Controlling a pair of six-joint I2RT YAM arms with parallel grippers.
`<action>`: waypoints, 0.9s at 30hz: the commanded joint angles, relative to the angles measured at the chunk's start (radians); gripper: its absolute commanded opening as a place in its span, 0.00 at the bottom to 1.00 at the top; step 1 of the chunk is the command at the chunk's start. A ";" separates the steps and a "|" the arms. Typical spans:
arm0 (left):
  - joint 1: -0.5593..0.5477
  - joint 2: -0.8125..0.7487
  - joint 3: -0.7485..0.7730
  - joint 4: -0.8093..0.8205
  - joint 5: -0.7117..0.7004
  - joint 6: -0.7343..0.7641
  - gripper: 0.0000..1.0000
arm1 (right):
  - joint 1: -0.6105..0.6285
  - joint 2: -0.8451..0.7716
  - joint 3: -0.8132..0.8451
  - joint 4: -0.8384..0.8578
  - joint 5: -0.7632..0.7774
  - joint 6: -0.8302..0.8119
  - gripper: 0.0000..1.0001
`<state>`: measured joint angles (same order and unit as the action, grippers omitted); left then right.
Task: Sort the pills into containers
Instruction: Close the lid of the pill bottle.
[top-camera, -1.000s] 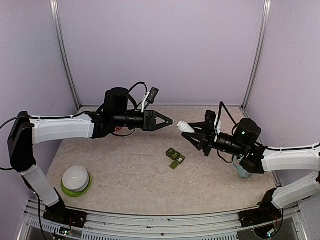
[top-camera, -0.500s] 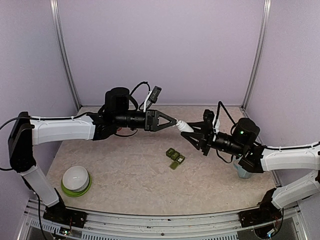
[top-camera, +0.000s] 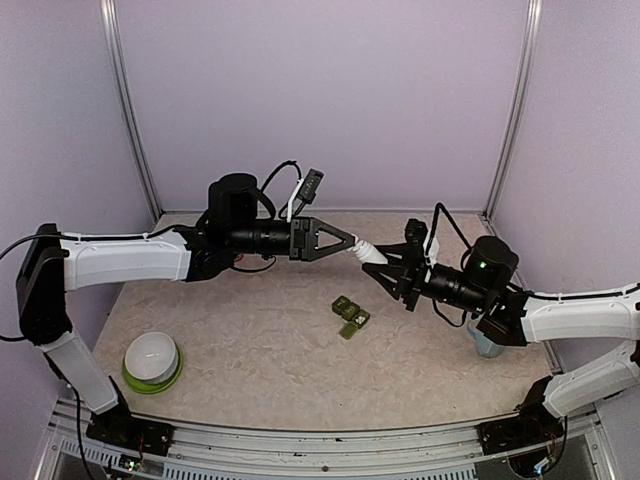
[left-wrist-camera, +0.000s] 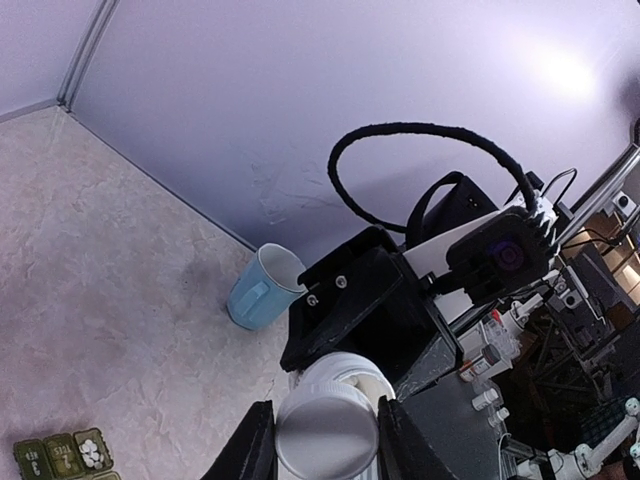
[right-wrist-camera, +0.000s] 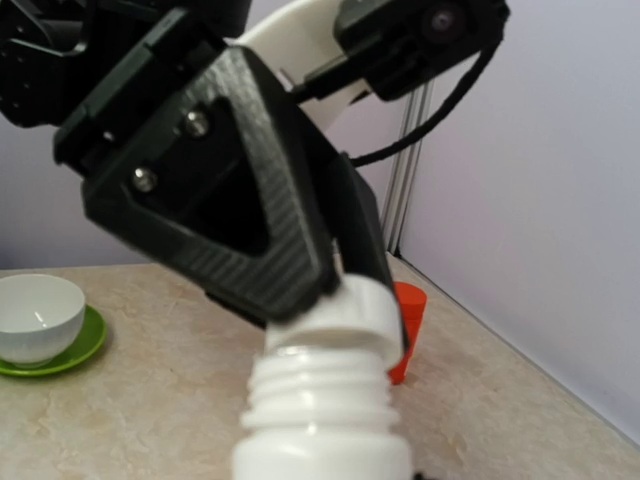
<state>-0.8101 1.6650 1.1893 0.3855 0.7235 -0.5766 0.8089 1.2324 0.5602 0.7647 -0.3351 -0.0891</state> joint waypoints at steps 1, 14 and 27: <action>-0.017 -0.009 -0.011 0.065 0.030 -0.024 0.31 | 0.010 0.004 0.027 0.004 0.014 -0.004 0.11; -0.035 0.029 0.023 -0.018 -0.016 0.011 0.31 | 0.012 0.004 0.029 0.001 0.022 0.000 0.11; -0.040 0.070 0.062 -0.111 -0.058 -0.008 0.31 | 0.044 0.015 0.059 -0.063 0.198 -0.065 0.11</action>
<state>-0.8364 1.7081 1.2285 0.3241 0.6674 -0.5789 0.8318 1.2533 0.5793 0.6933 -0.2214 -0.1192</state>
